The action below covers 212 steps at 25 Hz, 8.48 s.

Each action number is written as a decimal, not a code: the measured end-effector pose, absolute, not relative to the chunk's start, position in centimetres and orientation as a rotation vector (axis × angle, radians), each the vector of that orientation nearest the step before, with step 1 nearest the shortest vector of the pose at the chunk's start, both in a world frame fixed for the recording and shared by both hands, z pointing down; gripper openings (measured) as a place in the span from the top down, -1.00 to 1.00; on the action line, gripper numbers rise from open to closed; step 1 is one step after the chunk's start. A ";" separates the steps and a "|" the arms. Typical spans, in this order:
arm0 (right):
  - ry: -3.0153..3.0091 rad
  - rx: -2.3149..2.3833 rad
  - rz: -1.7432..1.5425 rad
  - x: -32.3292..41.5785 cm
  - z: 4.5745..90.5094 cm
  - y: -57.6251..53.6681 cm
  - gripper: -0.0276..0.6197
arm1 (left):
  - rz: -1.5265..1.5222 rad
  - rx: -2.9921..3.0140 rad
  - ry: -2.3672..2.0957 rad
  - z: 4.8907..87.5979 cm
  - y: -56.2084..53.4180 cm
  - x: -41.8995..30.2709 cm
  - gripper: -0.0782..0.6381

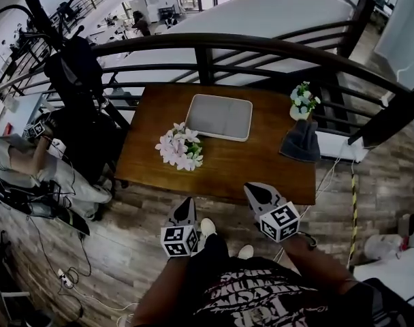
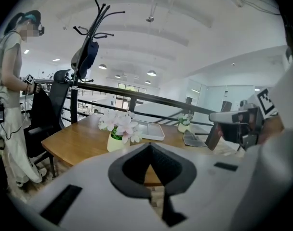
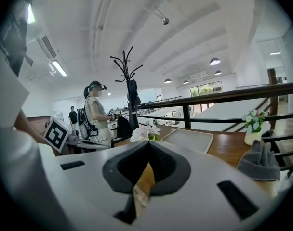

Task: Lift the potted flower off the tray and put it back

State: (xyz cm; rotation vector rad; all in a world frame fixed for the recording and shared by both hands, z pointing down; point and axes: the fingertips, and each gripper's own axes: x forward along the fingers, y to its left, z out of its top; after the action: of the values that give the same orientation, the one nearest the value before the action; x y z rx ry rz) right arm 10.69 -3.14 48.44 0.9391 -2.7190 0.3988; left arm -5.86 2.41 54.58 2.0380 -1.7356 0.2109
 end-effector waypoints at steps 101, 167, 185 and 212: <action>-2.464 0.847 0.326 5.4 51.9 -20.0 0.94 | 0.444 2.128 -1.769 71.1 -17.5 -14.3 -0.48; -2.355 1.303 0.426 18.4 49.8 -23.3 0.94 | 0.625 2.224 -1.654 69.7 -38.9 -7.2 -0.48; -2.524 1.231 0.418 11.2 47.5 -22.8 0.94 | 0.257 2.099 -1.837 59.4 -26.2 -17.4 0.68; -2.646 1.198 0.298 13.7 45.6 -9.8 0.94 | -0.056 2.327 -1.603 45.6 -8.4 -4.2 0.76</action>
State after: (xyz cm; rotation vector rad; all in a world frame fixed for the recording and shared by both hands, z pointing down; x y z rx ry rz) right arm 13.71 -9.76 45.60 1.1981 -2.6465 0.2981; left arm -4.23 -8.44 45.63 2.3267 -1.6030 -0.0558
